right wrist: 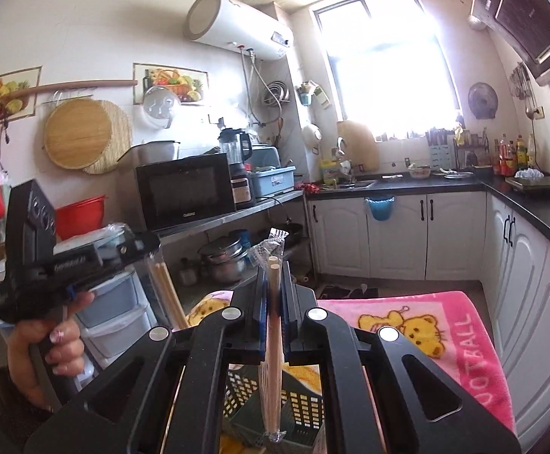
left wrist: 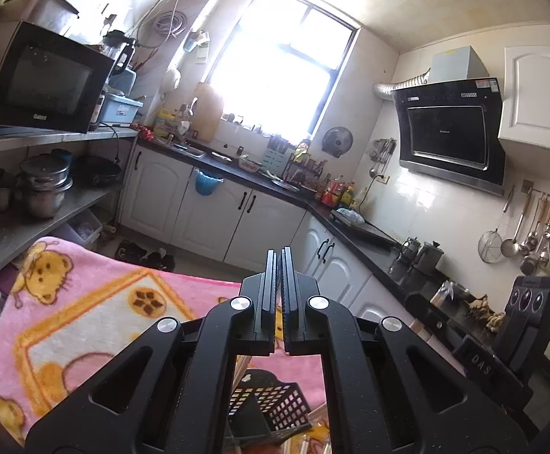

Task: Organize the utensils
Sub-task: 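Lift the chopstick with the right tool and carry it over the green caddy, then lower the chopstick into the caddy and open the right tool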

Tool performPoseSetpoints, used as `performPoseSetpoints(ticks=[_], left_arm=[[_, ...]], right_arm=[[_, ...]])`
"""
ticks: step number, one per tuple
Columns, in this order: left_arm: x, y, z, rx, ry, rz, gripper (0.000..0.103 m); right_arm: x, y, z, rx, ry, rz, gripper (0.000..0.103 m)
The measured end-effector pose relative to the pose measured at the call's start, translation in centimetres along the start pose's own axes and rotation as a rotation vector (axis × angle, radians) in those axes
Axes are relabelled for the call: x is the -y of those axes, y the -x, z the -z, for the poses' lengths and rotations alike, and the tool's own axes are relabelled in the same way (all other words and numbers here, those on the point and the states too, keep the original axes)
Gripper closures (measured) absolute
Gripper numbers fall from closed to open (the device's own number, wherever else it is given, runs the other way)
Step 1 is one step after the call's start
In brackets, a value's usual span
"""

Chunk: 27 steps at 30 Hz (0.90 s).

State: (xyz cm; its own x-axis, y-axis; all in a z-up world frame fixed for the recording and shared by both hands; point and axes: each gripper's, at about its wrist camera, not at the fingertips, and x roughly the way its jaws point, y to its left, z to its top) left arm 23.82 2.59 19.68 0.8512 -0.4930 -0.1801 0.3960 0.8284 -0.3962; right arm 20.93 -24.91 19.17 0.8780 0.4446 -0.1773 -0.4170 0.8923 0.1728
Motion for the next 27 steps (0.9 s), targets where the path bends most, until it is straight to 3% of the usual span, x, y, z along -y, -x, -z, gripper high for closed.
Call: performPoseSetpoints(ticks=[20,22,27], left_arm=[[-3.2,-2.7,5.8,-0.067,0.042,-0.029,0.102],[-3.6,-2.8,6.3,-0.078,0.053,-0.034,0.102],[-4.2,-2.9,7.1,-0.096,0.065,-0.045,0.102]], right_arm=[[1.8,-5.4,5.0,-0.084,-0.068,0.063,0.096],[1.8,-5.5,5.4,-0.096,-0.071,0.068,0.093],[2.2,-5.2,6.2,-0.103,-0.08,0.087,0.07]])
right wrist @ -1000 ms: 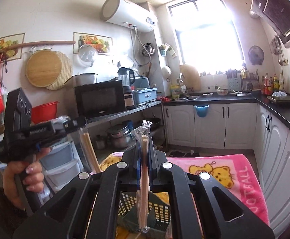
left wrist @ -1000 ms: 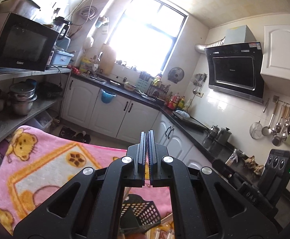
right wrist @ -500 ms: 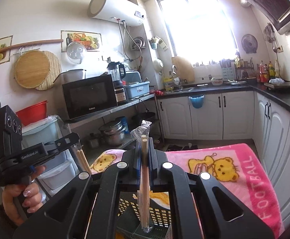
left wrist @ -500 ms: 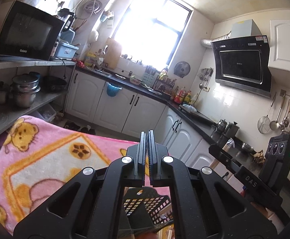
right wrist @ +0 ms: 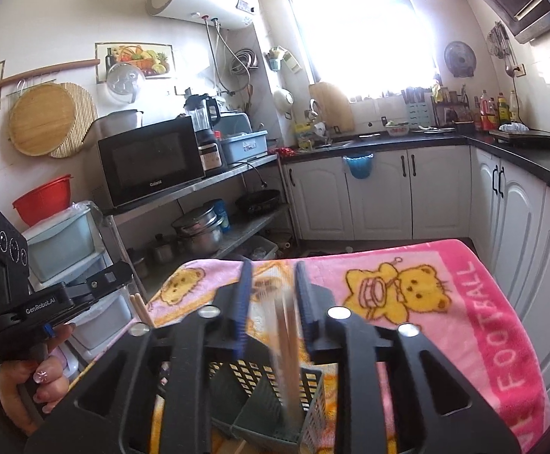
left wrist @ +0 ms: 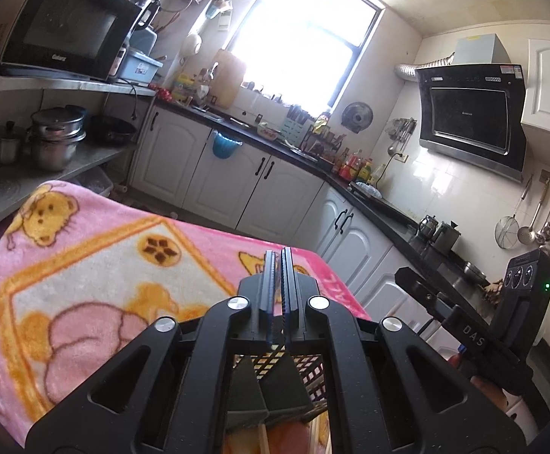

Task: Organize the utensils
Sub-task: 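Lower the chopstick into the caddy and open the right tool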

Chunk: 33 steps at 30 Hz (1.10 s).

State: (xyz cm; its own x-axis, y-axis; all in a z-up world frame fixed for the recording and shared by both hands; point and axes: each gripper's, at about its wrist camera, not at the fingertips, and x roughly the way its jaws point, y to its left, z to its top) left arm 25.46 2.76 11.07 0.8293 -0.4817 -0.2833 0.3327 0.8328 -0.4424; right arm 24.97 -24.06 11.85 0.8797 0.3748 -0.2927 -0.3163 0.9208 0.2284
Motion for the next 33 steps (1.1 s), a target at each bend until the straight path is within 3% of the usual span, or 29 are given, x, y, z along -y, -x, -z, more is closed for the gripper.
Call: performPoseSetpoints(ticks=[3,5,7,11,13,25,33], left_arm=[[-0.1,0.2,0.3,-0.004,-0.005,-0.011,0.102],[-0.1,0.4,0.4,-0.003,-0.009,-0.021,0.1],[-0.2,0.8,0.6,-0.003,-0.01,-0.025,0.084],[-0.2,1.4,1.0,-0.003,-0.019,-0.042,0.074],[-0.1,1.7,1.2,-0.002,-0.025,-0.051,0.062],[1.1,4.3,2.7,0.05,-0.097,-0.125,0.015],[1.4,5.2,3.6,0.06,-0.108,-0.136,0.011]], right_arm=[[0.3,0.2,0.4,-0.003,-0.019,0.01,0.058],[0.5,0.4,0.6,-0.006,-0.024,0.016,0.057],[0.7,0.7,0.9,-0.009,-0.026,0.022,0.053],[1.2,1.4,1.6,-0.021,-0.032,0.033,0.048],[1.4,1.7,1.9,-0.027,-0.035,0.042,0.047],[1.1,3.8,3.5,-0.041,-0.023,0.062,0.033],[0.2,5.3,4.2,-0.031,0.004,0.072,0.028]])
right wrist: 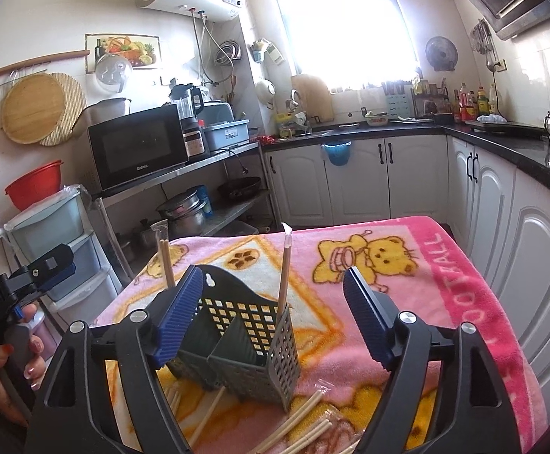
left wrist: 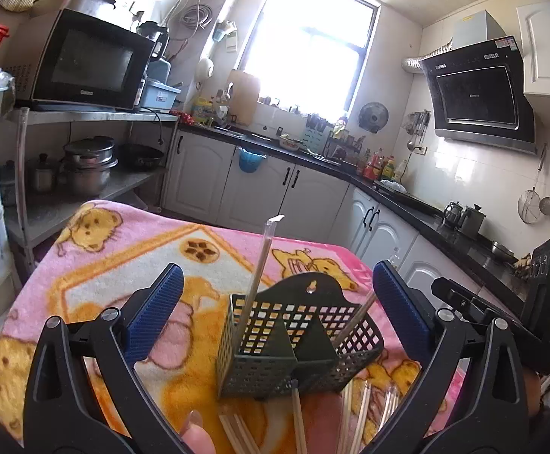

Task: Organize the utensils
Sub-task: 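Lower the chopstick into the caddy and open the right tool, then move the left tool toward the loose chopsticks while the right tool approaches others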

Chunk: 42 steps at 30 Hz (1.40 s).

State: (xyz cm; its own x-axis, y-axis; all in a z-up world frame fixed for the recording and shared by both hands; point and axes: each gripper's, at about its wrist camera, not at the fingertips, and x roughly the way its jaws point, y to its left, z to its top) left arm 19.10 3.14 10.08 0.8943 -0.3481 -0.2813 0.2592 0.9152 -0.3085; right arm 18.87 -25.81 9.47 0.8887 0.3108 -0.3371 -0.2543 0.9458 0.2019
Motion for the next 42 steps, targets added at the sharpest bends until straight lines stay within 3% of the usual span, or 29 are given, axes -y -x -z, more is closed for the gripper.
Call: performPoseSetpoints(ticks=[42], left_arm=[[2.2,-1.2,7.9,-0.223,-0.04,-0.018,0.011]], right_arm=[[1.5,3.2,8.2,-0.198,0.023,0.028,0.028]])
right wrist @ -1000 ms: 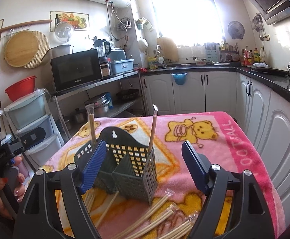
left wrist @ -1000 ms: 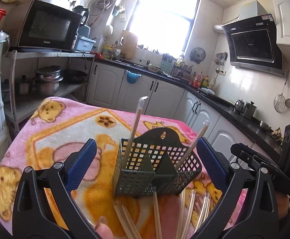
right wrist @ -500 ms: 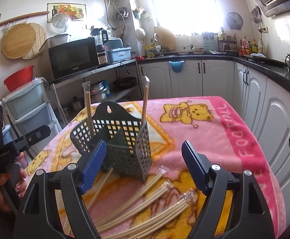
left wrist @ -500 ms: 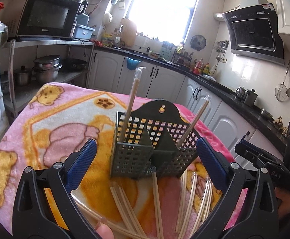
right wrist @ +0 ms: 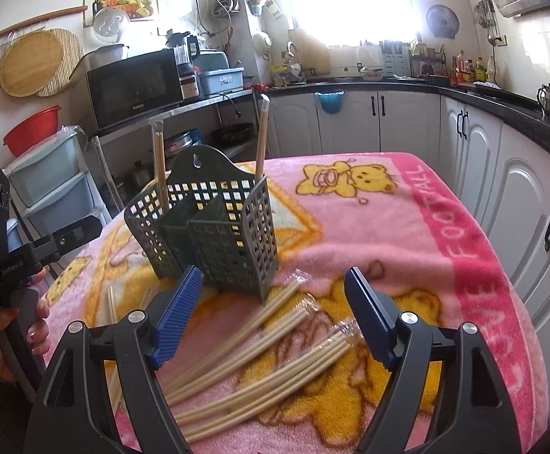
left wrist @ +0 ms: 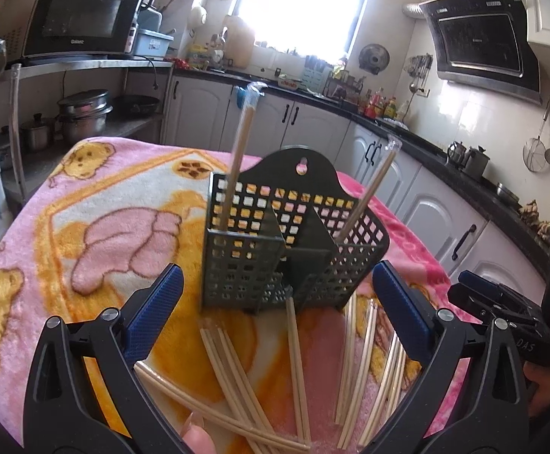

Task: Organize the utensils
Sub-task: 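Move the left tool toward the loose chopsticks while the right tool approaches others, then close the left tool on a wrapped chopstick while the right tool grasps another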

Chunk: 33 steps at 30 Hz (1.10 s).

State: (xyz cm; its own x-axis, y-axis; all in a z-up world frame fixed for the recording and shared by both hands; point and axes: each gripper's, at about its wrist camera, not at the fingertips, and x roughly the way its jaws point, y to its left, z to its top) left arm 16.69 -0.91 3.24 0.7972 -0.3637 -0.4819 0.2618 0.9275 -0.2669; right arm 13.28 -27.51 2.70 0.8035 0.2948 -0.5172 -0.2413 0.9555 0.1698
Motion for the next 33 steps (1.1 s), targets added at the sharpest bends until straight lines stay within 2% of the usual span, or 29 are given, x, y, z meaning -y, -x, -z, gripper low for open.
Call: performPoseSetpoints(ticks=[14,16,24,31,33], left_arm=[[1.8,-3.0,2.1,-0.127,-0.026,0.02,0.011],[2.1,-3.8,2.4,-0.155,-0.029,0.029,0.015],[3.1,-6.9,3.5,-0.257,-0.051,0.019,0.031],[3.2,-9.1,3.1,-0.29,-0.051,-0.015,0.036],[3.1,-9.7,2.9,-0.298,-0.05,-0.023,0.038]], right_arm=[[2.5,-1.9,1.8,-0.112,0.013,0.031,0.028],[3.3,-2.5,2.1,-0.137,0.006,0.037,0.028],[6.3,-5.5,3.0,-0.226,-0.067,0.062,0.043],[7.9,-8.1,3.4,-0.293,-0.137,0.045,0.054],[8.2,-8.5,3.6,-0.301,-0.152,0.04,0.061]])
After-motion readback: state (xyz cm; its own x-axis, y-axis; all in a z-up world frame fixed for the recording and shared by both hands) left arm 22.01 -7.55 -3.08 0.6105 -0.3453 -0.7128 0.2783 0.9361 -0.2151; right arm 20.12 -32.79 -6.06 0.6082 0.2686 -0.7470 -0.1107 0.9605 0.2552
